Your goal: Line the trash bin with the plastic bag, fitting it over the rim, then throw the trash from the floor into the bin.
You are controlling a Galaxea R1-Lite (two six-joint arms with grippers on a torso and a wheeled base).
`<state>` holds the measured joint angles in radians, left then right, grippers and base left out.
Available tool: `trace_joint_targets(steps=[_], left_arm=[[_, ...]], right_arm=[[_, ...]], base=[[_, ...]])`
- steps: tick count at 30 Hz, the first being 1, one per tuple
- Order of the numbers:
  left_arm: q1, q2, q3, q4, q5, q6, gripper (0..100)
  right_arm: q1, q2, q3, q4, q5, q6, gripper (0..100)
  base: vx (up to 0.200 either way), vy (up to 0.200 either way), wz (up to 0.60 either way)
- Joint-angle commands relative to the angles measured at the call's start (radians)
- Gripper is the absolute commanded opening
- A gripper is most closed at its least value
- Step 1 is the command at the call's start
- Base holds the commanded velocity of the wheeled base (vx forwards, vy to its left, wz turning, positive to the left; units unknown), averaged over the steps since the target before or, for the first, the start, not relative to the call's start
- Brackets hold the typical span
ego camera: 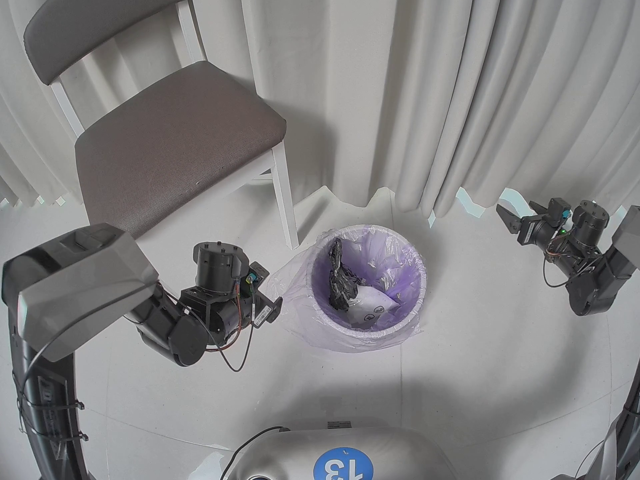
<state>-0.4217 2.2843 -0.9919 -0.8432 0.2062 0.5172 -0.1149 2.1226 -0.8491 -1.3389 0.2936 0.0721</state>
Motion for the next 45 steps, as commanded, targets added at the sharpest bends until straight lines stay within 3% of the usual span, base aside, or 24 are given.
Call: trace_joint_targets(steps=[1, 5, 10, 13, 26, 33, 36, 45], left_arm=[[0.017, 0.281, -0.168, -0.080, -0.004, -0.029, 100], [0.021, 0.405, -0.350, -0.071, -0.001, -0.032, 100], [0.012, 0.494, -0.614, 0.058, -0.004, -0.129, 100], [0.004, 0.544, -0.723, 0.121, -0.005, -0.131, 100], [0.008, 0.643, -0.924, 0.257, -0.031, -0.057, 100], [0.020, 0.623, -0.909, 0.225, -0.022, -0.026, 100], [0.021, 0.583, -0.843, 0.131, -0.013, -0.026, 100], [0.021, 0.293, -0.237, -0.269, -0.013, -0.028, 100]], right_arm=[[-0.003, -0.257, 0.134, -0.008, -0.044, 0.023, 100], [-0.003, -0.337, 0.228, -0.011, -0.042, 0.023, 100], [-0.003, -0.385, 0.311, -0.020, -0.041, 0.031, 100], [-0.003, -0.395, 0.354, -0.042, -0.037, 0.031, 100], [-0.003, -0.365, 0.427, -0.123, -0.030, 0.028, 100], [-0.003, -0.378, 0.455, -0.124, -0.031, 0.023, 100], [-0.003, -0.392, 0.486, -0.131, -0.031, 0.020, 100], [0.004, -0.374, 0.565, -0.217, -0.044, 0.026, 100]], base=[[0.000, 0.000, 0.00], [0.000, 0.000, 0.00], [0.000, 0.000, 0.00], [0.000, 0.000, 0.00], [0.000, 0.000, 0.00], [0.000, 0.000, 0.00], [0.000, 0.000, 0.00], [0.000, 0.000, 0.00]])
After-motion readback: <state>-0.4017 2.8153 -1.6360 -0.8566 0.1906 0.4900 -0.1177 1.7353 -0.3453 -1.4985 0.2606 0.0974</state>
